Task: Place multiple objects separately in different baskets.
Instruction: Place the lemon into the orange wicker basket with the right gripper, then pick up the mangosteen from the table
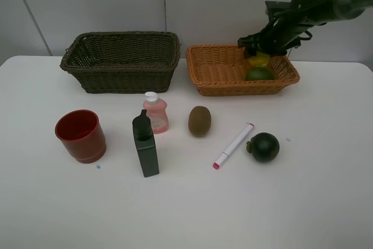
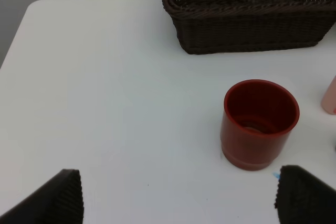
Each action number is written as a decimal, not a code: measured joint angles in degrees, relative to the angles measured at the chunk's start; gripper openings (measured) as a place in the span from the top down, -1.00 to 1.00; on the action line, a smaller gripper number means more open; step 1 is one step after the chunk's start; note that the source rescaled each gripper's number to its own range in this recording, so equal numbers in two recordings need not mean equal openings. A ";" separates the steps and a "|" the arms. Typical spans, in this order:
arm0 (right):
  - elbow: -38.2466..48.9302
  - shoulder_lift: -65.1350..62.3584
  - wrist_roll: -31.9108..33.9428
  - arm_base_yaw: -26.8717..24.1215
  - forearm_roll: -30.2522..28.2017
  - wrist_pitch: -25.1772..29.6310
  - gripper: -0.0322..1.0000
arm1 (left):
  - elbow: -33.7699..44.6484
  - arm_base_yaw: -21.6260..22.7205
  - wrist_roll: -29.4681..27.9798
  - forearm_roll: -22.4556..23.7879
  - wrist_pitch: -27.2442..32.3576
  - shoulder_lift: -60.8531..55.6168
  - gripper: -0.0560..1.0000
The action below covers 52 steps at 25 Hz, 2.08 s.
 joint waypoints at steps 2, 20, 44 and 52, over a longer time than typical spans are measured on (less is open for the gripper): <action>0.00 0.00 0.00 0.00 0.00 -0.18 -0.80 | 0.00 0.00 0.00 0.00 0.00 0.00 -0.90; 0.00 0.00 0.00 0.00 0.00 -0.18 -0.99 | 0.00 0.00 0.00 0.00 0.00 0.00 -0.90; -0.21 -19.18 0.00 0.92 0.00 37.94 -0.99 | 0.00 0.00 0.00 0.00 0.00 0.00 -0.90; 4.63 -23.60 3.96 5.57 -0.11 44.21 -0.99 | 0.00 0.00 0.00 0.00 0.00 0.00 -0.90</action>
